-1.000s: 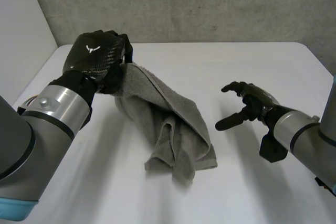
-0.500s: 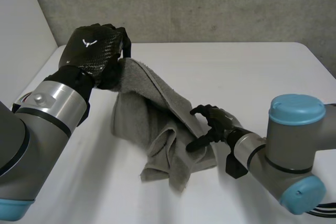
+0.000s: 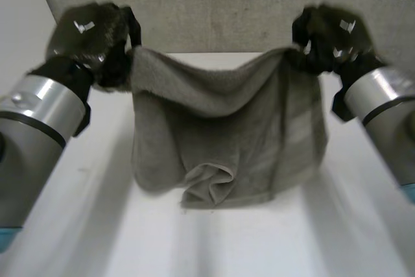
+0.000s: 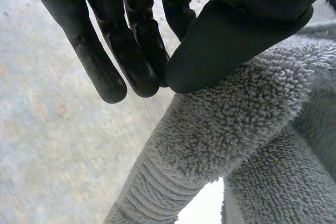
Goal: Fold the towel.
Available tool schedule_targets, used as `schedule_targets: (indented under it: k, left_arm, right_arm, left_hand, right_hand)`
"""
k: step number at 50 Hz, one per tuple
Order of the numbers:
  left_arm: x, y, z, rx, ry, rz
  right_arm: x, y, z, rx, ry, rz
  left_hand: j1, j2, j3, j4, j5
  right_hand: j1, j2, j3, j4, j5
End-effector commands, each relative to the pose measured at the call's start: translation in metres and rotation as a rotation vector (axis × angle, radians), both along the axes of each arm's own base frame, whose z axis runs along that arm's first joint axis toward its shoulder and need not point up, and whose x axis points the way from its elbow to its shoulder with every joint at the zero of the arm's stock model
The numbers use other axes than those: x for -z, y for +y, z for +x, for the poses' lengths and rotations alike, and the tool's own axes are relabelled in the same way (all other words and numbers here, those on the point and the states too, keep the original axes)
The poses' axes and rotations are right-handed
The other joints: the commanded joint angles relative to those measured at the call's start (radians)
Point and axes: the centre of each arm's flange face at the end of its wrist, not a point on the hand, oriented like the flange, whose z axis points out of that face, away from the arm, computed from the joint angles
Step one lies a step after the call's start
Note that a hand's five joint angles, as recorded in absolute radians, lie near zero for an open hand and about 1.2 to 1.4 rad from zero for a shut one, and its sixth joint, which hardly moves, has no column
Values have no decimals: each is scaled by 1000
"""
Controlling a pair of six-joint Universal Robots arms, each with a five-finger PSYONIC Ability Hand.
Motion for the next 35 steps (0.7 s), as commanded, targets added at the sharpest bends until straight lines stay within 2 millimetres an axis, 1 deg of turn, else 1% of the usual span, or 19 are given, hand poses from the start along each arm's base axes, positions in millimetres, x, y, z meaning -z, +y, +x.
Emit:
schedule_targets:
  k: [1,4,7,9,10,11,12,14,15,17,18,20,22,23,25,31,33,34,35]
  left_arm:
    - [-48,12,9,-21,-34,-101]
    - [-49,12,11,-35,-86,-99]
    - [-40,3,16,-81,-210,-73]
    - [-9,-16,22,-116,-366,18]
    - [-9,-16,22,-116,-366,19]
    - [7,-21,22,-115,-433,66]
    - [7,-21,22,-115,-434,67]
    - [44,-27,19,-82,-538,175]
    - [44,-27,19,-82,-538,176]
    - [77,-34,15,-53,-588,265]
    - [77,-34,15,-53,-588,266]
    - [92,-38,13,-41,-601,301]
    - [118,-49,7,-27,-620,342]
    - [119,-49,7,-27,-621,342]
    - [132,-66,-1,-35,-604,307]
    - [125,-99,-14,-80,-529,130]
    - [99,-119,-21,-122,-443,-37]
    - [99,-119,-21,-122,-443,-38]
    - [81,-129,-22,-155,-394,-135]
  right_arm:
    - [-73,38,-8,-56,338,-139]
    - [-71,40,-8,-66,399,-92]
    - [-53,37,-7,-104,565,31]
    - [-30,34,-6,-150,716,124]
    - [-30,34,-6,-150,717,124]
    - [-18,32,-5,-170,777,156]
    - [-4,30,-3,-187,825,189]
    - [8,25,-2,-194,852,220]
    - [8,25,-2,-194,853,220]
    - [33,16,1,-216,885,282]
    - [33,16,1,-216,886,282]
    - [57,8,11,-245,897,316]
    - [67,5,19,-259,902,307]
    - [68,5,19,-259,902,307]
    - [86,-6,34,-242,910,270]
    - [88,-39,41,-87,895,149]
    - [69,-64,47,35,843,1]
    - [69,-65,48,36,842,0]
    - [50,-77,51,102,794,-101]
  left_hand:
    - [211,178,180,179,185]
    - [211,178,180,179,185]
    - [211,178,180,179,185]
    - [211,178,180,179,185]
    - [211,178,180,179,185]
    - [211,178,180,179,185]
    - [211,178,180,179,185]
    - [211,178,180,179,185]
    - [211,178,180,179,185]
    - [211,178,180,179,185]
    - [211,178,180,179,185]
    - [211,178,180,179,185]
    - [211,178,180,179,185]
    - [211,178,180,179,185]
    - [211,178,180,179,185]
    - [211,178,180,179,185]
    - [211,178,180,179,185]
    - [211,178,180,179,185]
    - [211,178,180,179,185]
  right_hand:
    - [317,221,209,486,289]
    - [317,221,209,486,289]
    - [317,221,209,486,289]
    - [317,221,209,486,289]
    - [317,221,209,486,289]
    - [317,221,209,486,289]
    - [317,221,209,486,289]
    - [317,221,209,486,289]
    - [317,221,209,486,289]
    - [317,221,209,486,289]
    - [317,221,209,486,289]
    - [317,221,209,486,289]
    - [317,221,209,486,289]
    - [317,221,209,486,289]
    - [317,221,209,486,289]
    - [317,221,209,486,289]
    - [317,221,209,486,289]
    - [317,221,209,486,289]
    - [317,221,209,486,289]
